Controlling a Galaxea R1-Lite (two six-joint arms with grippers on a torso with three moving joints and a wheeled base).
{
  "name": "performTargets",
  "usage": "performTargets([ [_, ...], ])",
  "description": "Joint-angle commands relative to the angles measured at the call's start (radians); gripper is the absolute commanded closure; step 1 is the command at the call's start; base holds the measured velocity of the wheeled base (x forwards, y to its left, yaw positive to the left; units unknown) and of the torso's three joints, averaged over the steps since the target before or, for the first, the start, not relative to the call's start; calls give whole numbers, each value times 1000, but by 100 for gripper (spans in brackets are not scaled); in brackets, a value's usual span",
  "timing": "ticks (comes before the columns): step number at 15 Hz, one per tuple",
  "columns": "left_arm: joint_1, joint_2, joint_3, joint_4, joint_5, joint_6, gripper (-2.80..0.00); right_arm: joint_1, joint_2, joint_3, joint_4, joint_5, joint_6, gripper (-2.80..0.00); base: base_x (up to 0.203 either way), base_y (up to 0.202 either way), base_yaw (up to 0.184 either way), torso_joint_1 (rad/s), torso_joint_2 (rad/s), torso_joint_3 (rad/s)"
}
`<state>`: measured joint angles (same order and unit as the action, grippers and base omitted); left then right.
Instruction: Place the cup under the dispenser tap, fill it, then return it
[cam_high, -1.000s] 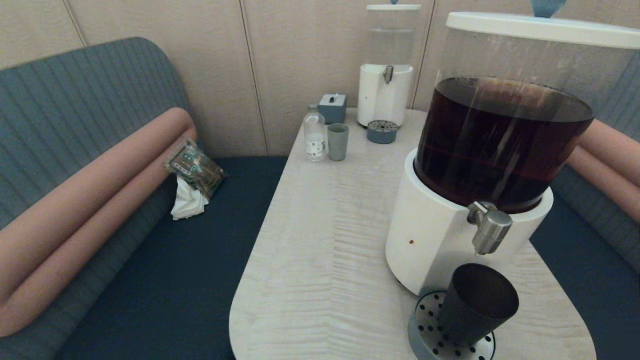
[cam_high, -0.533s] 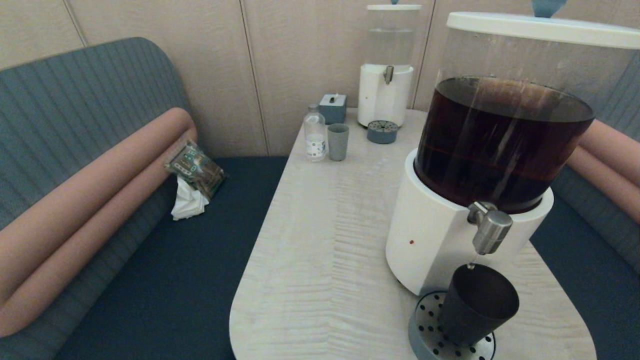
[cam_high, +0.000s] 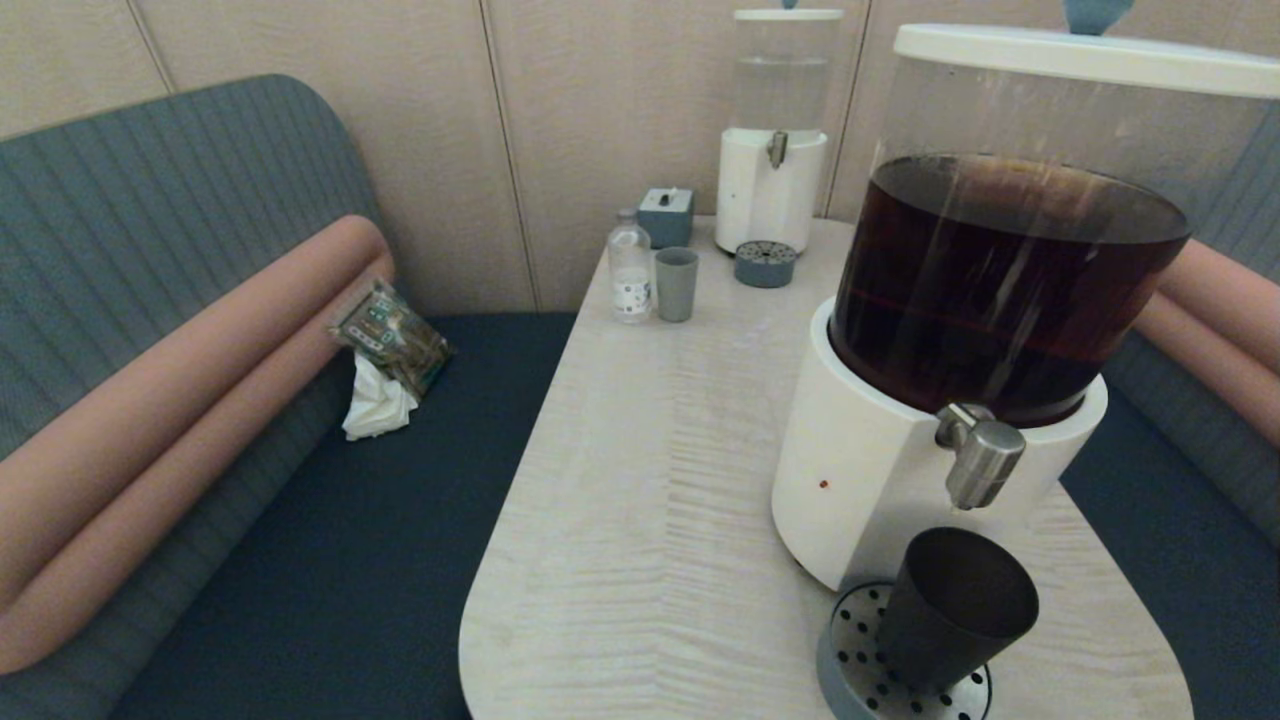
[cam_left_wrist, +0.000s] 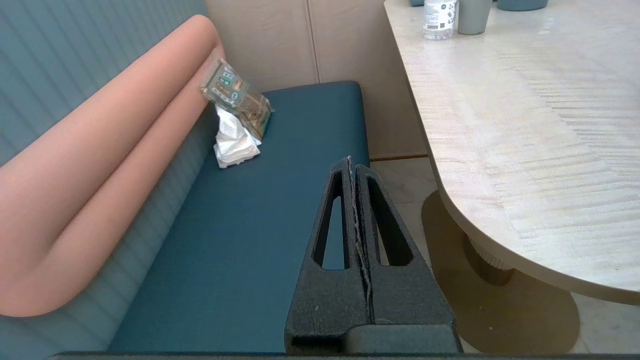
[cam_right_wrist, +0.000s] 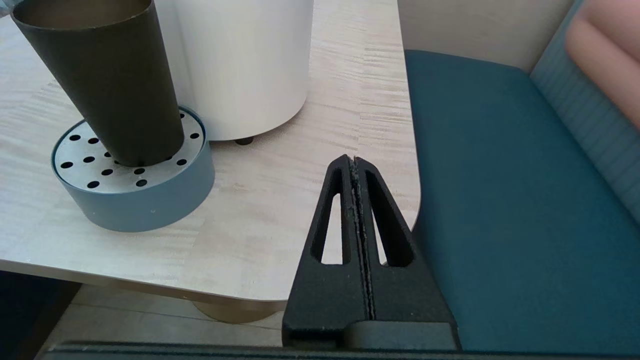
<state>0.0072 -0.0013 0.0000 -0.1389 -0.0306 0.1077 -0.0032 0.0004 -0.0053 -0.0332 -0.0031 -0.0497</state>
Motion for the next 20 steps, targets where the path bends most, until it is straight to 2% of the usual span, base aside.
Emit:
performTargets([
  [1,0,1,40,-1,0,1,0,0,-2,15,-1,0,2,0,0,0,0,0,0,0],
  [10,0,1,40,-2,0,1,0,0,1,13,5,2,1,0,0,0,0,0,0,0],
  [13,0,1,40,-1,0,1,0,0,0,15,6,11,-43,0,0,0,0,0,0,0],
  [20,0,1,40,-1,0,1,0,0,4,0,48,21,-25,0,0,0,0,0,0,0],
])
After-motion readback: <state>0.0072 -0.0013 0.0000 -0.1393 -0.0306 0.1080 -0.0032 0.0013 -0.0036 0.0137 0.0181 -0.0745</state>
